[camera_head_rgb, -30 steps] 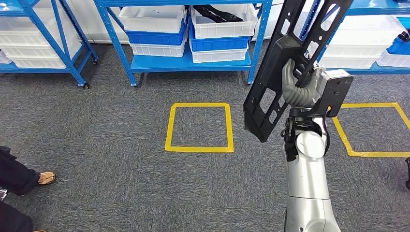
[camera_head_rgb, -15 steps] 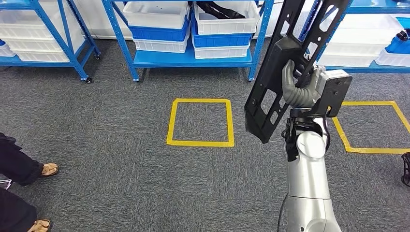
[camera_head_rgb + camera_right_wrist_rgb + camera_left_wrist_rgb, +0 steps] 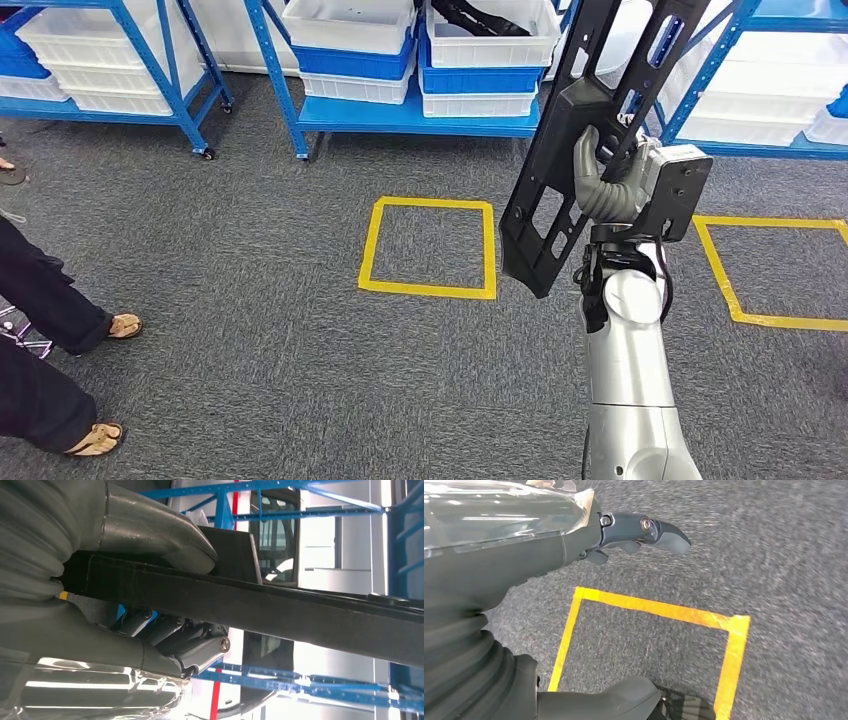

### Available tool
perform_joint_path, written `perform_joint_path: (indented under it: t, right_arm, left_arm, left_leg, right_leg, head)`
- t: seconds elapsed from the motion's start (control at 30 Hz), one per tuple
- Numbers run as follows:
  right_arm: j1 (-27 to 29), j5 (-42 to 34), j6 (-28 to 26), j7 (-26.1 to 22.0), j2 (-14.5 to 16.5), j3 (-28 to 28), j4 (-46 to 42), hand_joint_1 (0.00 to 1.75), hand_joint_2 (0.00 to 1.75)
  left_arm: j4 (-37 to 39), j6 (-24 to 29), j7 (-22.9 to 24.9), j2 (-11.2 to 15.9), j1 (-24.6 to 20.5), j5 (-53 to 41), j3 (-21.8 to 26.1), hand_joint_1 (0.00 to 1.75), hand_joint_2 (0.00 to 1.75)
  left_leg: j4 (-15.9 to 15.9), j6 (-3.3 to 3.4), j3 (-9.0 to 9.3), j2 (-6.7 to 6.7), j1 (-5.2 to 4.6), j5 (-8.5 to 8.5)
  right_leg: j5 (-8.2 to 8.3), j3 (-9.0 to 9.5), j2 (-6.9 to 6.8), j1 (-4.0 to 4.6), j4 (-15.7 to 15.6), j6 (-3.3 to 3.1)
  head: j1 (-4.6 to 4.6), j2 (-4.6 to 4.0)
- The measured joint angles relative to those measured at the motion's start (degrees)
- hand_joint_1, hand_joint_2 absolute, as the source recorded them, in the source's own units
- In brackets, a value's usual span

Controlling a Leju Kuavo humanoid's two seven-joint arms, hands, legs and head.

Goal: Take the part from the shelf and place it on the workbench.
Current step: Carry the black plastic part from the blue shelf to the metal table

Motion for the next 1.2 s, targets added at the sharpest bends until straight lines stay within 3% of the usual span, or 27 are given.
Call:
perform_joint_path:
  t: [0.07, 0.13, 0.2, 0.23, 0.27, 0.33, 0.37, 0.43, 0.5, 0.57, 0.67, 0.73, 0.77, 0.8, 0.87, 0.9, 0.93, 1.0, 1.03, 1.1, 1.13, 1.2]
  right_arm:
    - [0.03, 0.08, 0.01, -0.03, -0.16, -0.02, -0.1, 1.75, 1.75]
    - [0.28, 0.13, 0.01, -0.07, -0.51, -0.02, -0.14, 1.75, 1.75]
    - [0.85, 0.15, 0.01, -0.07, -0.81, -0.02, -0.13, 1.75, 1.75]
    - [1.1, 0.16, 0.01, -0.07, -0.92, -0.04, -0.12, 1.75, 1.75]
    - [1.23, 0.16, 0.01, -0.06, -0.99, -0.05, -0.11, 1.75, 1.75]
    - [1.21, 0.18, 0.01, -0.07, -1.1, -0.08, -0.11, 1.75, 1.75]
    - [1.14, 0.18, 0.02, -0.07, -1.14, -0.07, -0.11, 1.75, 1.75]
    - [1.2, 0.21, 0.05, -0.07, -1.2, -0.05, -0.11, 1.75, 1.75]
    - [1.31, 0.25, 0.07, -0.06, -1.16, -0.04, -0.11, 1.75, 1.75]
    - [1.2, 0.29, 0.07, -0.07, -0.93, 0.02, -0.11, 1.75, 1.75]
    - [1.28, 0.3, 0.07, -0.08, -0.67, 0.09, -0.11, 1.75, 1.75]
    - [1.48, 0.3, 0.07, -0.06, -0.56, 0.1, -0.1, 1.75, 1.75]
    - [1.52, 0.3, 0.07, -0.05, -0.46, 0.11, -0.09, 1.75, 1.75]
    - [1.49, 0.3, 0.07, -0.04, -0.34, 0.12, -0.09, 1.75, 1.75]
    - [1.31, 0.32, 0.07, -0.05, -0.04, 0.14, -0.1, 1.75, 1.75]
    - [1.21, 0.34, 0.08, -0.05, 0.08, 0.14, -0.11, 1.75, 1.75]
    - [1.13, 0.38, 0.09, -0.06, 0.21, 0.15, -0.11, 1.75, 1.75]
    - [0.87, 0.55, 0.12, -0.04, 0.68, 0.21, -0.09, 1.75, 1.75]
    - [0.51, 0.66, 0.11, 0.01, 0.98, 0.25, -0.02, 1.75, 1.75]
    - [-0.91, 0.86, 0.08, 0.14, 1.51, 0.41, 0.41, 1.75, 1.75]
    - [-1.83, 0.85, 0.14, 0.28, 1.67, 0.49, 0.85, 1.75, 1.75]
    - [-3.63, 0.57, 0.72, 0.86, 2.34, 0.62, 2.08, 1.75, 1.75]
  left_arm:
    - [0.0, -0.05, 0.01, -0.01, -0.01, -0.12, 0.01, 0.0, 1.75]
    - [0.0, -0.16, 0.02, 0.02, -0.08, -0.22, 0.02, 0.0, 1.75]
    - [0.01, -0.29, 0.04, -0.01, -0.07, -0.24, 0.02, 0.0, 1.75]
    - [0.01, -0.37, 0.07, -0.04, -0.05, -0.24, 0.02, 0.0, 1.75]
    - [0.02, -0.42, 0.09, -0.07, -0.03, -0.24, 0.02, 0.0, 1.75]
    - [0.01, -0.53, 0.12, -0.08, -0.02, -0.24, 0.02, 0.0, 1.75]
    - [0.01, -0.55, 0.13, -0.05, -0.05, -0.24, 0.02, 0.0, 1.75]
    - [0.01, -0.66, 0.11, -0.01, -0.05, -0.22, 0.02, 0.0, 1.75]
    - [0.01, -0.87, 0.08, 0.08, 0.14, -0.17, 0.04, 0.0, 1.75]
    - [0.01, -1.1, 0.05, 0.17, 0.31, -0.13, 0.05, 0.0, 1.75]
    - [0.01, -1.32, 0.02, 0.22, 0.24, -0.13, 0.06, 0.0, 1.75]
    - [0.01, -1.47, 0.03, 0.28, 0.27, -0.13, 0.06, 0.0, 1.75]
    - [0.01, -1.55, 0.03, 0.33, 0.31, -0.13, 0.06, 0.0, 1.75]
    - [0.0, -1.63, 0.04, 0.4, 0.33, -0.13, 0.06, 0.0, 1.75]
    - [0.0, -1.68, 0.07, 0.53, 0.25, -0.14, 0.06, 0.0, 1.75]
    - [0.0, -1.68, 0.16, 0.58, 0.17, -0.16, 0.06, 0.0, 1.75]
    - [0.0, -1.68, 0.34, 0.64, 0.11, -0.18, 0.06, 0.0, 1.75]
    - [0.0, -1.69, 0.99, 0.81, 0.1, -0.19, 0.07, 0.0, 1.75]
    - [0.0, -1.72, 1.41, 0.9, 0.15, -0.18, 0.08, 0.0, 1.75]
    - [0.0, -1.72, 2.36, 1.13, 0.06, -0.08, 0.15, 0.0, 1.75]
    - [0.0, -1.58, 2.92, 1.25, -0.06, 0.1, 0.25, 0.0, 1.75]
    - [0.0, -0.6, 4.17, 1.43, -0.3, 1.1, 0.75, 0.0, 1.75]
  left_leg:
    - [-0.78, 0.79, 0.01, -0.63, 0.29, 0.82]
    - [-1.04, 1.26, -0.25, -1.42, 0.43, 1.29]
    - [-1.0, 1.31, -0.63, -2.42, 0.43, 1.54]
    - [-0.94, 1.23, -0.8, -2.99, 0.44, 1.66]
    - [-0.83, 1.12, -0.93, -3.54, 0.46, 1.76]
    - [-0.25, 0.72, -1.27, -4.6, 0.44, 1.74]
    - [0.19, 0.45, -1.61, -5.07, 0.39, 1.66]
    - [0.76, -0.33, -2.46, -5.84, 0.36, 1.75]
    - [0.84, -1.05, -3.05, -6.21, 0.64, 2.06]
    - [2.64, -1.7, -3.99, -4.72, 0.77, 0.87]
    - [12.85, -2.55, -8.61, -2.02, 0.99, -4.39]
    - [17.11, -2.67, -10.53, -1.76, 1.05, -5.51]
    - [16.04, -2.55, -9.88, -1.69, 1.04, -4.56]
    - [12.81, -2.27, -8.06, -1.38, 0.99, -2.87]
    - [4.98, -1.45, -3.71, 0.43, 0.54, -0.08]
    - [2.44, -1.07, -2.39, 1.19, 0.24, 0.54]
    - [1.32, -0.78, -1.94, 1.55, -0.06, 0.62]
    - [0.87, -0.23, -2.09, 0.67, -0.28, 0.84]
    - [0.49, 0.08, -2.02, 0.19, -0.21, 1.17]
    - [-0.25, 0.79, -1.81, -0.7, 0.11, 1.9]
    - [-0.37, 0.98, -1.88, -1.2, 0.19, 2.1]
    - [-0.35, 1.17, -2.07, -2.43, 0.23, 2.27]
  right_leg:
    - [-1.54, -1.19, 1.22, -0.01, 2.38, 0.2]
    - [-4.8, -4.12, 2.84, -0.17, 8.98, -0.16]
    - [-7.13, -6.83, 3.31, -0.3, 15.41, -0.09]
    - [-7.17, -7.06, 3.39, -0.37, 16.2, 0.25]
    - [-6.32, -6.16, 3.49, -0.49, 14.73, 0.76]
    - [-3.48, -2.2, 4.64, -0.99, 7.14, 1.84]
    - [-2.45, -0.44, 5.4, -1.14, 3.74, 2.01]
    - [-1.82, 0.86, 6.25, -1.09, 0.85, 1.62]
    - [-1.43, 0.63, 5.43, -0.94, 0.89, 0.81]
    - [-1.1, 0.55, 4.68, -1.09, 0.78, 0.13]
    - [-1.0, 0.44, 3.31, -0.92, 0.75, -0.52]
    - [-1.0, 0.37, 2.23, -0.76, 0.75, -0.57]
    - [-1.0, 0.37, 1.72, -0.72, 0.75, -0.56]
    - [-1.01, 0.39, 1.24, -0.67, 0.75, -0.56]
    - [-1.05, 0.41, 0.41, -0.38, 0.78, -0.49]
    - [-1.07, 0.36, 0.0, -0.21, 0.78, -0.41]
    - [-1.09, 0.32, -0.45, -0.08, 0.77, -0.33]
    - [-1.11, 0.32, -1.3, 0.05, 0.64, -0.01]
    - [-1.32, 0.15, -0.94, 0.01, 0.91, 0.19]
    - [-3.18, -1.37, 1.16, -0.06, 4.15, 0.21]
    - [-4.73, -2.89, 2.39, -0.2, 7.47, 0.0]
    - [-7.44, -6.11, 3.3, -0.25, 14.66, -0.23]
  head:
    - [0.08, 0.0]
    - [0.15, 0.0]
    - [0.19, 0.0]
    - [0.21, 0.0]
    - [0.23, 0.0]
    - [0.27, 0.0]
    - [0.24, 0.0]
    - [0.22, 0.0]
    - [0.24, 0.0]
    - [-0.04, 0.0]
    - [-0.55, 0.0]
    - [-0.57, 0.0]
    - [-0.56, 0.0]
    - [-0.57, 0.0]
    - [-0.57, 0.0]
    - [-0.53, 0.0]
    - [-0.5, 0.0]
    - [-0.43, 0.0]
    - [-0.41, 0.0]
    - [-0.34, 0.0]
    - [-0.29, 0.0]
    - [-0.13, 0.0]
